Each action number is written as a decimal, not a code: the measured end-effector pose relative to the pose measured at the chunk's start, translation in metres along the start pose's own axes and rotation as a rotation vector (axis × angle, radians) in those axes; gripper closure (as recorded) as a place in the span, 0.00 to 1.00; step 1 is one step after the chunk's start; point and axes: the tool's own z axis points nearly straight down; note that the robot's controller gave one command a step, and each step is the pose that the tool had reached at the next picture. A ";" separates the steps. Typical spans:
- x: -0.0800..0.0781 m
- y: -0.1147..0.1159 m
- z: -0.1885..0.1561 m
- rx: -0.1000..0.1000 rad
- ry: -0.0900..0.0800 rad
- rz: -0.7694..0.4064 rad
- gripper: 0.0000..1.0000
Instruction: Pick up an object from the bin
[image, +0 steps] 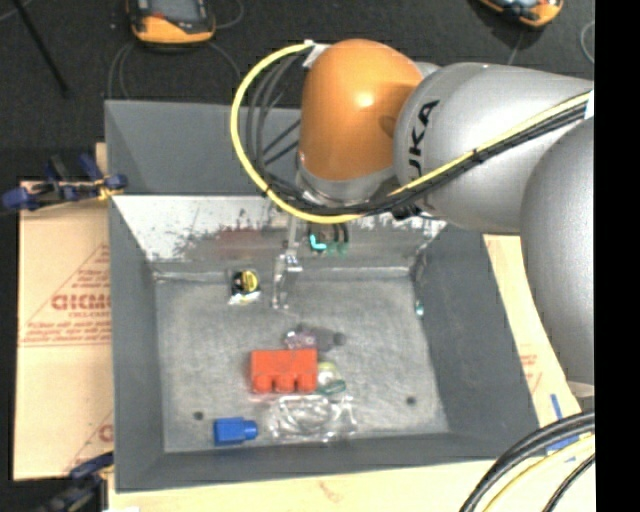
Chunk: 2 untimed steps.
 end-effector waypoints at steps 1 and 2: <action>0.018 -0.020 0.118 0.001 0.001 0.152 0.00; 0.097 -0.035 0.098 0.002 -0.015 -0.418 0.00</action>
Offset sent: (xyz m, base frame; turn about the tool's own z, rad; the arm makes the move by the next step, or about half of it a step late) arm -0.0170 -0.0191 -0.1136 0.1544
